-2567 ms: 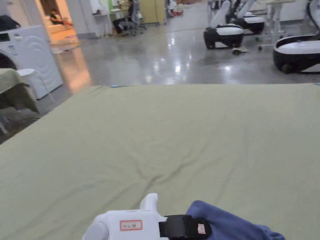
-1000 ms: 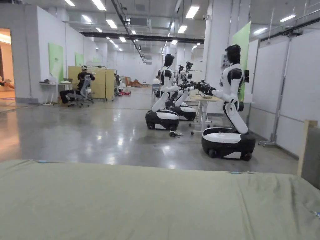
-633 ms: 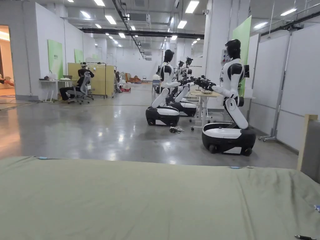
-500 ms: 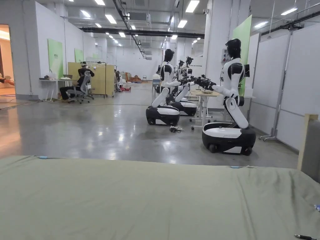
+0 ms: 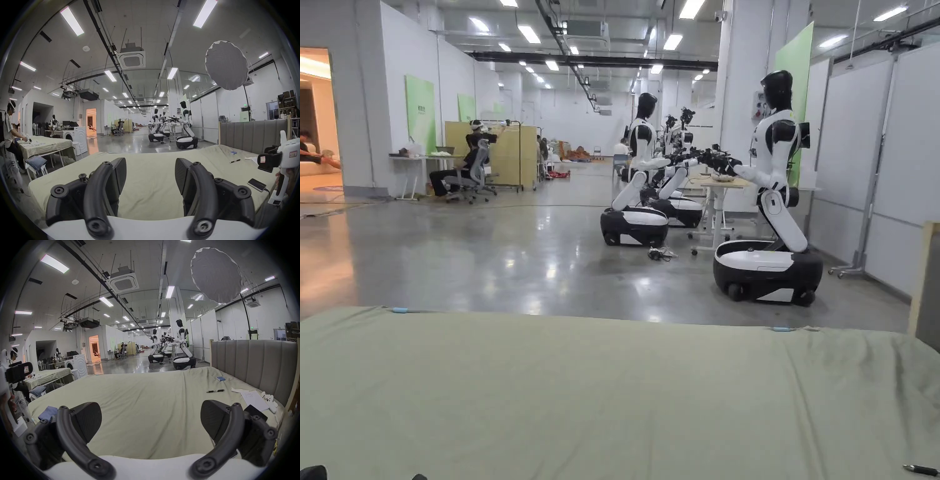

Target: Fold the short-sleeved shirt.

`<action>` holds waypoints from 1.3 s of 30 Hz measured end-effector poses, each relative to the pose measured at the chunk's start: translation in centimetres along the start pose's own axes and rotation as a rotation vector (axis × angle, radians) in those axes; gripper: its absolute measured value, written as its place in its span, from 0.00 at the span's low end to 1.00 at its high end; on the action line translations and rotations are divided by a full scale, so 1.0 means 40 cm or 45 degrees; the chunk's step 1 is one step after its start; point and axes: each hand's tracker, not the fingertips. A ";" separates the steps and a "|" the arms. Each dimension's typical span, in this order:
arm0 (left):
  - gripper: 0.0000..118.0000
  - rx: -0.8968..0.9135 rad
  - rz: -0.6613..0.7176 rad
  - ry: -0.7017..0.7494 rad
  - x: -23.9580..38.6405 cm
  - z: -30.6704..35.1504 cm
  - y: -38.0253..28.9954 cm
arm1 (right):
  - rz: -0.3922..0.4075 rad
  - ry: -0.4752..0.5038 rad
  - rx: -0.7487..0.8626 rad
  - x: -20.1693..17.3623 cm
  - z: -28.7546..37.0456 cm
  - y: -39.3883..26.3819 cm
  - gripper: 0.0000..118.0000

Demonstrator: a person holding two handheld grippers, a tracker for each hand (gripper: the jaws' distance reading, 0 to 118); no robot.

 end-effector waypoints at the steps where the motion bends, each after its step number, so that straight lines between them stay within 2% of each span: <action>1: 0.52 0.010 0.016 -0.002 0.002 -0.005 0.001 | 0.002 -0.001 0.010 -0.004 0.002 0.001 1.00; 11: 0.52 -0.013 0.028 -0.025 0.008 -0.007 0.006 | 0.045 0.048 0.015 -0.015 0.003 -0.005 1.00; 20: 0.52 -0.031 0.059 -0.014 -0.002 -0.015 0.008 | 0.103 -0.013 -0.017 -0.033 -0.004 -0.002 1.00; 23: 0.52 -0.040 0.065 -0.011 -0.004 -0.018 0.006 | 0.092 -0.011 -0.031 -0.032 -0.008 -0.002 1.00; 27: 0.52 -0.048 0.078 -0.003 -0.008 -0.019 0.004 | -0.056 0.075 -0.123 -0.016 -0.027 0.004 1.00; 31: 0.52 -0.080 0.109 -0.024 -0.012 -0.025 0.012 | -0.437 0.169 -0.336 -0.005 -0.066 0.019 1.00; 33: 0.52 -0.105 0.138 -0.049 -0.016 -0.029 0.018 | -0.531 0.214 -0.400 -0.007 -0.080 0.016 1.00; 36: 0.52 -0.099 0.155 -0.075 -0.013 -0.031 0.022 | -0.509 0.146 -0.407 -0.036 -0.089 0.015 1.00; 39: 0.52 -0.098 0.160 -0.089 -0.012 -0.029 0.026 | -0.377 0.062 -0.418 -0.060 -0.096 0.015 1.00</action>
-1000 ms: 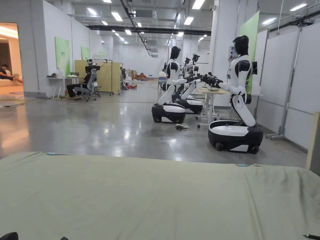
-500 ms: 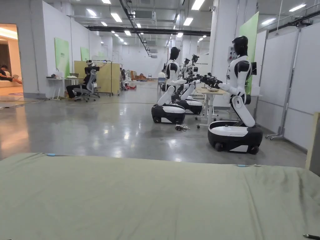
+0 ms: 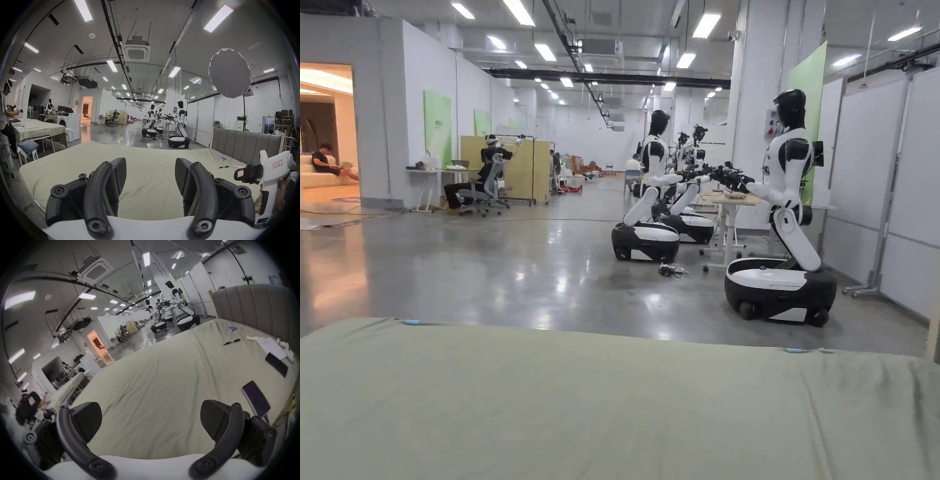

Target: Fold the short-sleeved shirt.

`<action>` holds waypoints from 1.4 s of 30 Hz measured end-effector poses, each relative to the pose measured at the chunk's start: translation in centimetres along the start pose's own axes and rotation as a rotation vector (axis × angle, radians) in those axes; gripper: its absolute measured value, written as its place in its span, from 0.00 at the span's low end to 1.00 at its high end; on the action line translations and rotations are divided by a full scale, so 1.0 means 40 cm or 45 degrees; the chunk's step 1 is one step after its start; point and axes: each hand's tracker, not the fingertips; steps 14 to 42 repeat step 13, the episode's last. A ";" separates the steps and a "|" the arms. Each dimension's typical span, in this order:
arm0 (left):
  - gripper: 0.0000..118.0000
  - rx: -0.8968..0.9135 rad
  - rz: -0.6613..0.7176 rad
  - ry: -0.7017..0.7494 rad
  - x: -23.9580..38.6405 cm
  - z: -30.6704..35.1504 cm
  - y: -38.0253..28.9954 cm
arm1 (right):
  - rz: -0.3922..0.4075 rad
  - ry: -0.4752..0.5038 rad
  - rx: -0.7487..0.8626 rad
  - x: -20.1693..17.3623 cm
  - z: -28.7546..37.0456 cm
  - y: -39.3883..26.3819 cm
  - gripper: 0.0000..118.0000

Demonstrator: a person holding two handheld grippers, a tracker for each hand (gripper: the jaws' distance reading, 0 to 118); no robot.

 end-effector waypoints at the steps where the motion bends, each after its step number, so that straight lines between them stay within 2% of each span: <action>1: 0.52 0.002 -0.004 0.001 0.002 -0.001 0.000 | 0.044 0.000 -0.001 -0.001 -0.003 -0.007 1.00; 5: 0.52 0.000 0.003 -0.001 0.000 -0.003 -0.007 | 0.052 0.028 -0.006 -0.012 -0.001 -0.015 1.00; 12: 0.52 -0.018 -0.013 -0.009 0.001 -0.010 -0.022 | 0.051 -0.058 0.034 -0.003 -0.005 -0.008 1.00; 42: 0.52 -0.021 -0.012 -0.008 0.000 -0.013 -0.024 | 0.031 -0.049 0.056 0.006 -0.003 -0.010 1.00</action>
